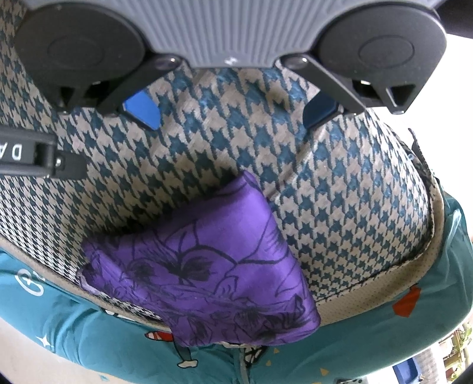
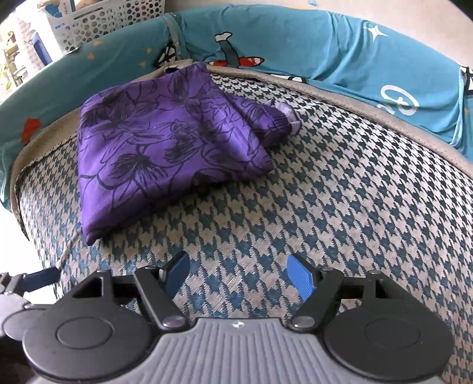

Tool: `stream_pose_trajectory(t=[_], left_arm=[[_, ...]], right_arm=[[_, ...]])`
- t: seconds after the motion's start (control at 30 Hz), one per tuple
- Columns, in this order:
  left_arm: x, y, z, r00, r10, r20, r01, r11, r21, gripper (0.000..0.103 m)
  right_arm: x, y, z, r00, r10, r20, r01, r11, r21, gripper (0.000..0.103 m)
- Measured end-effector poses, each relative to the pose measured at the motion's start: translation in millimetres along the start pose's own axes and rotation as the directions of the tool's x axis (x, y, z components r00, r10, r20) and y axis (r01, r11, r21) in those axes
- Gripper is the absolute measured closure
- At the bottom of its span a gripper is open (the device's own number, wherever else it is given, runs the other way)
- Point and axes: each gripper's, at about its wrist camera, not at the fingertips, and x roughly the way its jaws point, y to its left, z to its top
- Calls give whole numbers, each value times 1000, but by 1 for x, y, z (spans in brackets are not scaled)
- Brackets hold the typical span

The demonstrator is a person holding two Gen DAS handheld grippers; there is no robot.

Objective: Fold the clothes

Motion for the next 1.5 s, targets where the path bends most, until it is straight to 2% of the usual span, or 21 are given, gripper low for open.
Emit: stream_pose_trajectory(t=[0.77,1.5], left_arm=[[10,-4,1,1000,2,5,-2,1000,5,0],[13,-4,1,1000,-2,-5,2,1000,-7,0]], right_arm=[[-9,-14,1,1000,-5,-3,5,999,54,30],[-9,-6,1,999,40,14,-40,999,19,30]])
